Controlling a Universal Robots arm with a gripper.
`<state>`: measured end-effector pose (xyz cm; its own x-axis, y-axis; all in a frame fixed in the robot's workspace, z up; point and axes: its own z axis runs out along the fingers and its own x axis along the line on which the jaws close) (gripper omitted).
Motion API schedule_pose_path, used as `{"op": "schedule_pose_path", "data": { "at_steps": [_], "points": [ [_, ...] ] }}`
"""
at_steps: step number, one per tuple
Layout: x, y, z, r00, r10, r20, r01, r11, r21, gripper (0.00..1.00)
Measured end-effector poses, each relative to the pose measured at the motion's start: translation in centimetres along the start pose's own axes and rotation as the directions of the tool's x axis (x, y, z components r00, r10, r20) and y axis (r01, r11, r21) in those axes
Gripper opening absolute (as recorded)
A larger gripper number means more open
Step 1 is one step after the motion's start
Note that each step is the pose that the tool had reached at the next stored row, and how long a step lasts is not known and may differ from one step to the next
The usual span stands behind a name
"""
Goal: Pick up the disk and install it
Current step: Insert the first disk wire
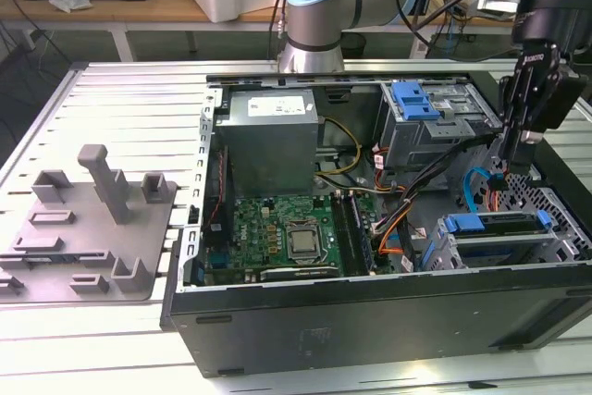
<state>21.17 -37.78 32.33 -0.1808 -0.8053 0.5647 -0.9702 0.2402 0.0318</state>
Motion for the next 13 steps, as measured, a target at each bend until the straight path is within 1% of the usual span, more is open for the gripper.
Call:
{"op": "schedule_pose_path", "data": {
  "at_steps": [10,12,13],
  "points": [
    [-0.07,-0.14,0.03,1.0000,0.001,-0.0002,-0.001,1.0000,-0.0012,0.33],
    [-0.08,-0.14,0.05,1.0000,0.001,-0.0001,-0.001,1.0000,-0.0013,0.31],
    [-0.08,-0.14,0.05,1.0000,0.001,-0.0001,-0.001,1.0000,-0.0013,0.24]
  ]
}}
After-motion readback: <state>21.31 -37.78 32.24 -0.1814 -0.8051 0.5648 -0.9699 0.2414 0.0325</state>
